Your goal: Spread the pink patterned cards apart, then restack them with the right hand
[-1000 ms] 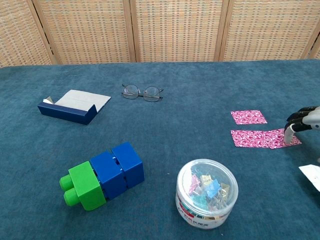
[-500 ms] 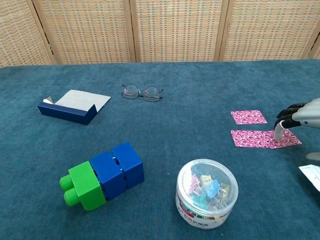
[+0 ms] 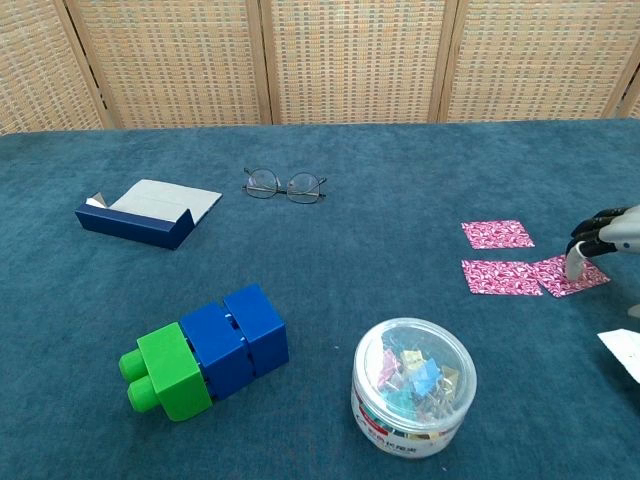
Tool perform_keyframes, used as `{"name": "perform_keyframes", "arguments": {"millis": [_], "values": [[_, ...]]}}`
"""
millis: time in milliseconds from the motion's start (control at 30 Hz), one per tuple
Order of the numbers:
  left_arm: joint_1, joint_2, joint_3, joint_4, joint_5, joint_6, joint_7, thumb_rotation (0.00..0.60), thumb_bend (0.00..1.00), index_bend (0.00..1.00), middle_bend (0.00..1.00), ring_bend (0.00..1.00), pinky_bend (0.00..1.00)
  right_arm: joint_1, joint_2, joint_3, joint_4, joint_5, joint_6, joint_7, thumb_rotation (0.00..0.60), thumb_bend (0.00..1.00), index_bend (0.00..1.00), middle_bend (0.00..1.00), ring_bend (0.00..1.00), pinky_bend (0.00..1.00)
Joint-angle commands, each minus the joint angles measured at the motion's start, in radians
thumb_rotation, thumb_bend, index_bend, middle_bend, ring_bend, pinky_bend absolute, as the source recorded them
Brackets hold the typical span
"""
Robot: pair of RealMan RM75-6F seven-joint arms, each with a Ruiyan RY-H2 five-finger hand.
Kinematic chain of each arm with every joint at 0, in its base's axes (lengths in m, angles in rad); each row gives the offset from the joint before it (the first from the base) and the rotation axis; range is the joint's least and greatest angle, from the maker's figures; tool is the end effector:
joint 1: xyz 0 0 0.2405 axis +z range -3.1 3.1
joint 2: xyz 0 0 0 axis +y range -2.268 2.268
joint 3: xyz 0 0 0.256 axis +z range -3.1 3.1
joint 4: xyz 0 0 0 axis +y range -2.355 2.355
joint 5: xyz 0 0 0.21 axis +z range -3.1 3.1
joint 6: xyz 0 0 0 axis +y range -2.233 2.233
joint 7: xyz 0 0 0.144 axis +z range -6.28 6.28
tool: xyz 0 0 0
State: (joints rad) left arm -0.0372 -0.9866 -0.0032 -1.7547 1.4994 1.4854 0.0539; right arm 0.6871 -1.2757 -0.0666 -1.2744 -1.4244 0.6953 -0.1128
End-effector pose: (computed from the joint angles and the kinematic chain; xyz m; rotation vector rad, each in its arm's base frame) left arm -0.3038 0.1552 0.1814 -1.3983 -0.9336 -0.8081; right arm -0.2924 -0.3317 0.0512 2.1307 -0.7720 0.3333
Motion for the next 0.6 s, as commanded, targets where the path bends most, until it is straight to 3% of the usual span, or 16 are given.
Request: {"name": "perform_keyframes", "arguments": {"millis": [33, 600], "values": [[-0.002, 0.000, -0.001, 0.000, 0.000, -0.002, 0.001, 0.600, 0.06, 0.00, 0.00, 0.00, 0.00, -0.005, 0.006, -0.002, 0.002, 0.006, -0.001, -0.003, 0.600, 0.38, 0.25, 0.18, 0.00, 0.00], [-0.003, -0.004, 0.001, 0.002, 0.001, -0.005, 0.001, 0.600, 0.06, 0.00, 0.00, 0.00, 0.00, 0.001, 0.019, 0.016, -0.036, 0.001, 0.006, -0.009, 0.600, 0.39, 0.25, 0.18, 0.00, 0.00]]}}
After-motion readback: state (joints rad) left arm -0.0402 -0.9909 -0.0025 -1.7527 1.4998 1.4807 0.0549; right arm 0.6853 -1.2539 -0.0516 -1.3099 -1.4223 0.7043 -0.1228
